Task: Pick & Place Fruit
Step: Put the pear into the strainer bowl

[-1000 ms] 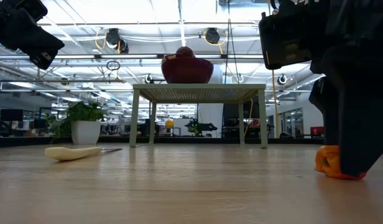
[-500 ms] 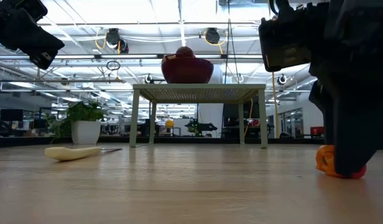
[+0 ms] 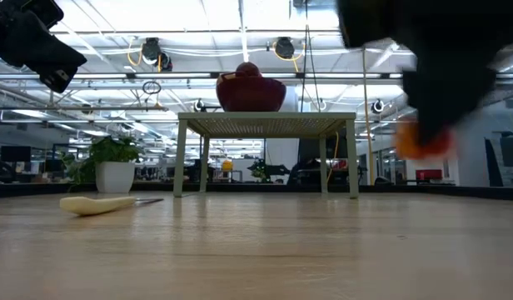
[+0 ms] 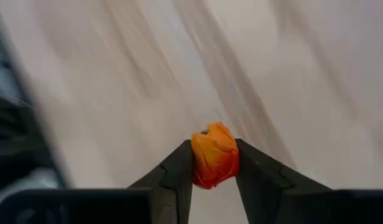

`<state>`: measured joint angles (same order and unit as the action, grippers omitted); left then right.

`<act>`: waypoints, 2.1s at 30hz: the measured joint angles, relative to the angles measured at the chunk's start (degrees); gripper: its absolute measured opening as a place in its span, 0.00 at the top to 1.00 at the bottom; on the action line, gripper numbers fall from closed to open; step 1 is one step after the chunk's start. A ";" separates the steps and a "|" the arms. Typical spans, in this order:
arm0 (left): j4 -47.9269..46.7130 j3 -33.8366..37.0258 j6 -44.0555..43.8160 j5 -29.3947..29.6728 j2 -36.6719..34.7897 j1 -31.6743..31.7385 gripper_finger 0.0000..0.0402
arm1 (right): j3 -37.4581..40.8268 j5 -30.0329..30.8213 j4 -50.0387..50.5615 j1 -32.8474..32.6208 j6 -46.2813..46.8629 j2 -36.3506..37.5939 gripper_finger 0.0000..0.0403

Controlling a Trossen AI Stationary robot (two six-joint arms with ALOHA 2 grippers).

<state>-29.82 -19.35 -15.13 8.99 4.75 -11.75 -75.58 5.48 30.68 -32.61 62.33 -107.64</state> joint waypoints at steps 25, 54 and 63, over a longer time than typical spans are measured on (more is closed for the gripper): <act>0.09 0.00 -0.42 0.04 0.00 0.00 0.95 | -0.23 10.90 -24.12 22.29 -38.88 23.36 0.76; -0.46 0.00 -0.46 0.16 0.00 0.00 0.95 | -0.25 6.19 -17.01 46.08 -67.79 25.53 0.76; -0.46 0.00 -0.55 2.16 0.01 0.00 0.95 | -0.28 1.84 -15.41 48.03 -67.77 23.99 0.76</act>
<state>-30.28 -19.35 -15.68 11.16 4.77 -11.75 -75.86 7.31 15.27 15.42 -5.43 -83.64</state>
